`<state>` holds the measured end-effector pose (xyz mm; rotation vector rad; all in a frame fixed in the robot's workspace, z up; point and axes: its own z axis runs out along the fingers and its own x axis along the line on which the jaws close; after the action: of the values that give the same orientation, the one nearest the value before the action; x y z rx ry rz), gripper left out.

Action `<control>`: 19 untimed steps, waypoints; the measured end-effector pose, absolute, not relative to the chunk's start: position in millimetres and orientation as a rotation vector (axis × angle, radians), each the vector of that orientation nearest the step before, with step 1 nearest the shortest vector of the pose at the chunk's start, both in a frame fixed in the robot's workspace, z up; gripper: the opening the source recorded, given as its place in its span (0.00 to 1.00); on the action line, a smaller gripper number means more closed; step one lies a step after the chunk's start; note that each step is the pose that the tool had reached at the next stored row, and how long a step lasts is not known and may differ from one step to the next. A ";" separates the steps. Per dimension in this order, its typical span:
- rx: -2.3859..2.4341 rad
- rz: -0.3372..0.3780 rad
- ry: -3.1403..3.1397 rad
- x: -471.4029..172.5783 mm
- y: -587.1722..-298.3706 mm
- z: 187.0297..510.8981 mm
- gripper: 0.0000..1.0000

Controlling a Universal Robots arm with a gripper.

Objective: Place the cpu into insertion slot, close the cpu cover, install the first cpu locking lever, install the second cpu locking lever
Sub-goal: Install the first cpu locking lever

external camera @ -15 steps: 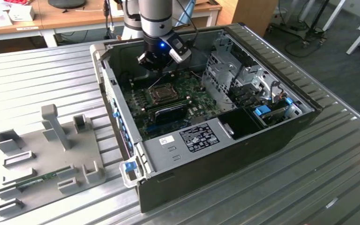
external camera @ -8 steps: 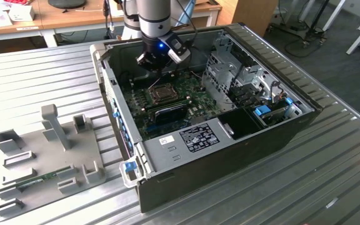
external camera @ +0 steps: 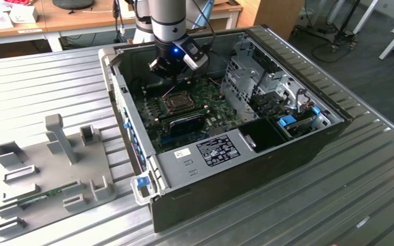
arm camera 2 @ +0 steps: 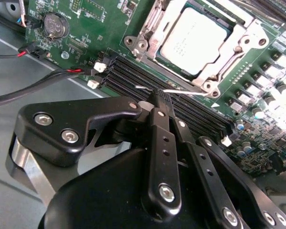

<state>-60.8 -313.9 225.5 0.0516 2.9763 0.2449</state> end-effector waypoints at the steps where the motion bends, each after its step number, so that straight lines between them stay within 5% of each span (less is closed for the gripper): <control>1: 0.052 0.246 2.976 -60.9 -313.9 225.3 0.10; 19: 0.052 0.250 2.974 -61.4 -313.9 221.3 0.10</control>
<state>-61.4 -313.9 221.3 0.0517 2.9740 0.2496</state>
